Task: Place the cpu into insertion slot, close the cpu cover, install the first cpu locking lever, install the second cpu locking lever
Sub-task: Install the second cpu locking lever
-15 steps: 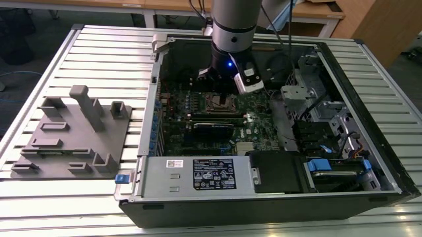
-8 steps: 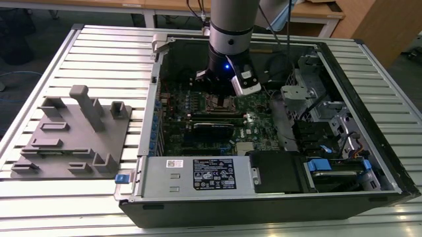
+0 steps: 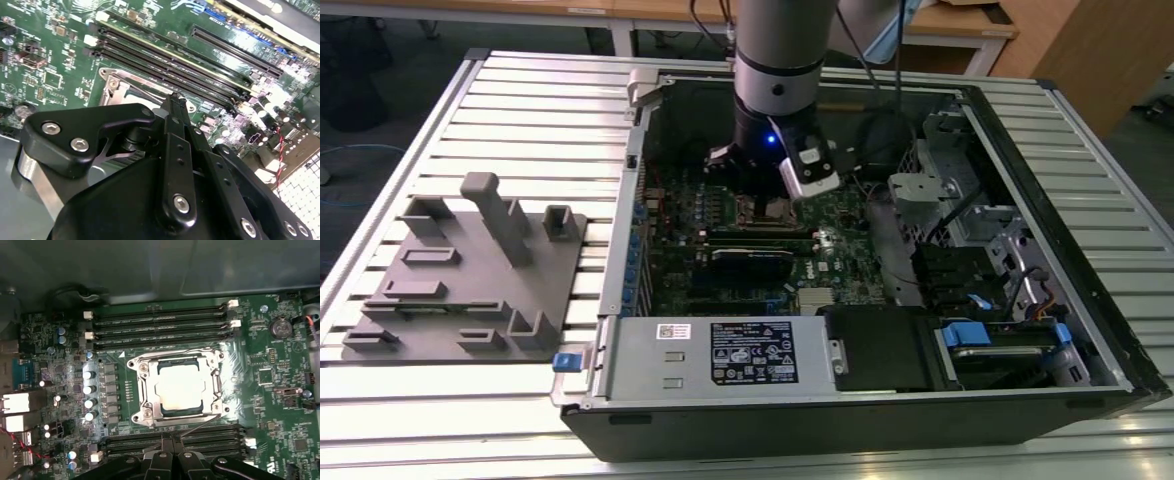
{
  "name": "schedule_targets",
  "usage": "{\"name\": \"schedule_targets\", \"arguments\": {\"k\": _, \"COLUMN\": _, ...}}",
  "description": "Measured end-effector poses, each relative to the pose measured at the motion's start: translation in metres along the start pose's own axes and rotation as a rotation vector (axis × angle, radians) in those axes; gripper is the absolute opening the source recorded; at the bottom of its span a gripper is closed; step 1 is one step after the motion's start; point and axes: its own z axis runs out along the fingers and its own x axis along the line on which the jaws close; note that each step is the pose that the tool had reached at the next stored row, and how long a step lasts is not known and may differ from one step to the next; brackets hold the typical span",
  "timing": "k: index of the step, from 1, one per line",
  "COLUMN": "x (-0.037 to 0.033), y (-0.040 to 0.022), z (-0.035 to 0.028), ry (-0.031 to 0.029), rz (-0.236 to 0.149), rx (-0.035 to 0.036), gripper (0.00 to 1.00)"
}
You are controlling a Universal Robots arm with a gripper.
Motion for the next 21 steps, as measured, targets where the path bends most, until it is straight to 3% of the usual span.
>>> {"name": "schedule_targets", "arguments": {"k": 13, "x": 0.0045, "y": -0.0046, "z": 0.0167, "ry": 0.0001, "rz": 0.000, "rx": 0.0001, "gripper": 0.10}}
{"name": "schedule_targets", "arguments": {"k": 21, "x": 0.0052, "y": -0.0053, "z": 0.0215, "ry": 0.0001, "rz": 0.000, "rx": 0.0001, "gripper": 0.10}}
